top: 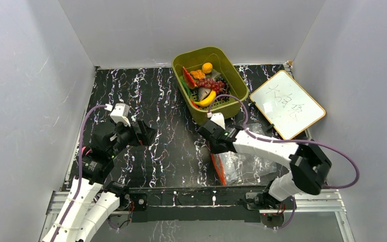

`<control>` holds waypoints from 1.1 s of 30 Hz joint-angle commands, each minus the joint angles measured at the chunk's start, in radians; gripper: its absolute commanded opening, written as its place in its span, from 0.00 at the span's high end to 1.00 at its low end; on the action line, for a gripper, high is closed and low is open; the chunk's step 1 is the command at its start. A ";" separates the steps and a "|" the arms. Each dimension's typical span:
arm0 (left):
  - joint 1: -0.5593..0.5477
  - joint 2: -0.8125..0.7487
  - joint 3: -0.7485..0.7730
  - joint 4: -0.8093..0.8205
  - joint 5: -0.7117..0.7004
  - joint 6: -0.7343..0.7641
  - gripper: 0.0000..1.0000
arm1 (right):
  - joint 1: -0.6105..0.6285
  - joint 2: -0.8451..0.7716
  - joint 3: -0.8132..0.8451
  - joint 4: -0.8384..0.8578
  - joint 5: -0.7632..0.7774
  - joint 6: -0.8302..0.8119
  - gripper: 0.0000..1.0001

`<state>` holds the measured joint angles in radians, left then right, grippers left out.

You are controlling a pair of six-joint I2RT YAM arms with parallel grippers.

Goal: Place the food in the zip-top bag and seal the zipper
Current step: Pick up the zipper food storage bag at the center of the board, then open the zipper of the food storage bag at the center of the board.

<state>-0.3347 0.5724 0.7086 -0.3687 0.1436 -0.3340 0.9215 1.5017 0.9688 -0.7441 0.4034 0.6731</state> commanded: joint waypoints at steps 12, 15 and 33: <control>0.006 0.035 0.103 0.015 0.184 -0.222 0.02 | 0.020 -0.255 0.101 0.257 -0.381 0.114 1.00; 0.006 0.008 0.057 0.055 0.201 -0.236 0.02 | 0.026 -0.232 0.133 0.314 -0.438 0.134 1.00; 0.006 0.056 0.057 0.008 0.227 -0.293 0.05 | 0.060 -0.087 0.292 0.557 -0.401 0.265 1.00</control>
<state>-0.3347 0.6205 0.7662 -0.3660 0.3386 -0.6140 0.9760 1.3964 1.1946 -0.2813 -0.0353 0.9234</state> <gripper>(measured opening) 0.959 0.009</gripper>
